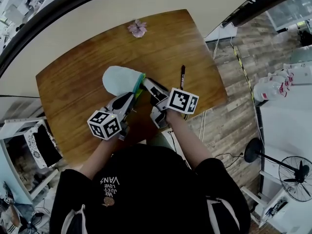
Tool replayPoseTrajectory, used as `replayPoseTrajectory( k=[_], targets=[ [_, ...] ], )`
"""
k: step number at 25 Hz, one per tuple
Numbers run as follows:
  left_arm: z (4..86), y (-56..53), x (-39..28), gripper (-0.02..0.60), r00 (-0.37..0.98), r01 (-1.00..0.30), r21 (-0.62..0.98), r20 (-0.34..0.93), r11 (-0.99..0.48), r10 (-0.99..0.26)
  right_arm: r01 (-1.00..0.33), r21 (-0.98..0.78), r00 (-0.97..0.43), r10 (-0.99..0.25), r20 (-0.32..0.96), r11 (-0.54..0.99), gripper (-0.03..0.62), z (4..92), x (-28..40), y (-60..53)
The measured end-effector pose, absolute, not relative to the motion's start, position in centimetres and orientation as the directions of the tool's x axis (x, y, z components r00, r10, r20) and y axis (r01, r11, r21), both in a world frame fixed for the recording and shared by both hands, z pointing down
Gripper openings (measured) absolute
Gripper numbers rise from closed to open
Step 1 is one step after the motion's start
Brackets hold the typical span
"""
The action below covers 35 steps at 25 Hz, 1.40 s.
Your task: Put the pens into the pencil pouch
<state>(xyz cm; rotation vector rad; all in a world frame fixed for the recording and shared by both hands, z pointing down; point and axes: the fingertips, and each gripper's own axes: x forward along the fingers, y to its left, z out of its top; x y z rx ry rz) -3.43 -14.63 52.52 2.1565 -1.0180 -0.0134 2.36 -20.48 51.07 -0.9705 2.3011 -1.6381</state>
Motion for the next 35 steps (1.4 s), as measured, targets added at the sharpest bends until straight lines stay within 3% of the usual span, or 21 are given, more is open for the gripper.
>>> replayPoseTrajectory(
  k=[5, 11, 14, 22, 26, 35],
  targets=[
    [52.8, -15.7, -2.4, 0.04, 0.673, -0.662, 0.643, 0.284, -0.385, -0.683, -0.644, -0.72, -0.682, -0.621, 0.388, 0.258, 0.067, 53.0, 8.1, -21.5],
    [52.6, -16.8, -2.2, 0.04, 0.646, -0.66, 0.667, 0.271, -0.345, -0.713, -0.924, -0.251, -0.381, -0.62, 0.686, 0.29, 0.11, 58.2, 16.2, -20.1],
    [52.5, -17.2, -2.2, 0.04, 0.632, -0.666, 0.669, 0.27, -0.331, -0.726, -0.95, -0.17, -0.298, -0.607, 0.736, 0.261, 0.133, 60.6, 18.5, -19.3],
    [52.0, -17.5, -1.9, 0.04, 0.611, -0.66, 0.688, 0.259, -0.301, -0.748, -0.967, -0.122, -0.234, -0.593, 0.771, 0.224, 0.133, 62.5, 19.9, -18.6],
    [51.8, -17.3, -2.1, 0.04, 0.612, -0.652, 0.697, 0.252, -0.297, -0.75, -0.971, -0.052, -0.188, -0.602, 0.776, 0.235, 0.049, 62.6, 20.6, -18.7],
    [49.7, -17.5, -3.6, 0.04, 0.607, -0.554, 0.785, 0.152, -0.277, -0.78, -0.967, -0.104, -0.231, -0.636, 0.736, 0.232, 0.041, 60.5, 19.0, -16.8]
  ],
)
